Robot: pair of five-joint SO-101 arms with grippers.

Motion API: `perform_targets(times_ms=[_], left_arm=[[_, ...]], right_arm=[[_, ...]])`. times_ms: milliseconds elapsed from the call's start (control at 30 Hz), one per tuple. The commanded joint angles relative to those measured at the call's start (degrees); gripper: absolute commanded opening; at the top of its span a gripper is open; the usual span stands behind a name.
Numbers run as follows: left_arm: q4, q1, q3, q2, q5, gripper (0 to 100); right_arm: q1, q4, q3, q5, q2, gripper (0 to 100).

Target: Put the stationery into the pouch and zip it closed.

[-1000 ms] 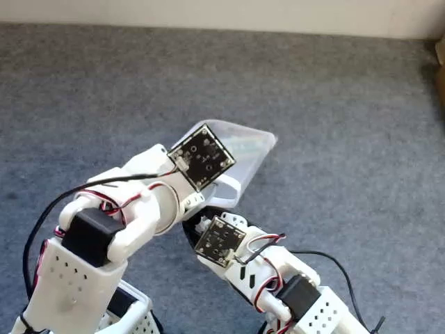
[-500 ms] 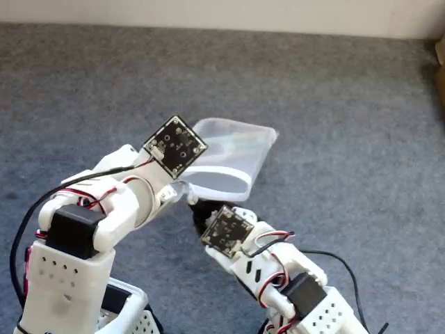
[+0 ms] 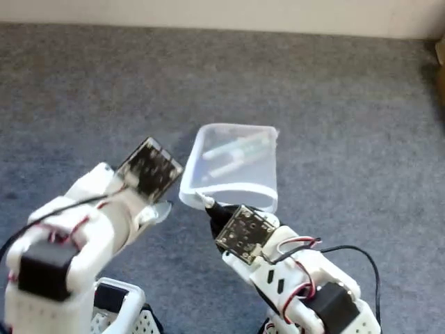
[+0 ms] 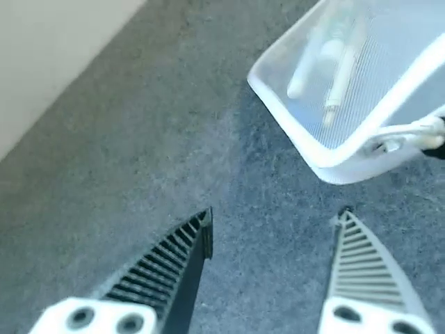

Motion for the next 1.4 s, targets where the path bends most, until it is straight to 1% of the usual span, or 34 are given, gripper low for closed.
perform_targets(times_ms=[0,33,200,400,533,767,867,1133,1267,1367], left_arm=[[0.1,-0.3,3.5,-4.4,-0.6,29],[0.1,-0.3,5.2,-5.4,-0.6,29],[-5.1,0.0,13.2,-10.0,-0.6,29],[-10.1,7.2,19.4,-13.8,-0.4,29],[-15.8,10.1,23.1,-16.0,-0.4,29],[-26.8,15.0,30.3,-16.7,-0.1,29],[-30.1,16.6,31.6,-16.7,3.3,29],[-32.1,23.4,31.7,-16.7,4.0,29],[-32.9,26.2,32.0,-16.3,4.0,29],[-36.9,26.5,34.5,-16.7,4.1,29]], right_arm=[[0.9,2.9,-8.0,0.2,-0.4,0.5],[1.8,3.8,-9.1,0.2,-0.4,0.5],[9.0,6.3,-13.1,0.2,-0.7,0.5],[12.8,7.5,-14.4,0.1,-0.8,0.5],[14.8,9.5,-14.5,0.1,-0.9,0.5],[15.1,16.8,-21.1,0.1,-0.9,0.5],[15.1,18.9,-22.0,0.2,-0.9,0.5],[15.1,18.9,-21.7,0.2,-1.1,0.5],[14.9,18.9,-21.7,0.2,-6.5,0.5],[14.9,18.9,-21.4,0.2,-11.1,0.5]])
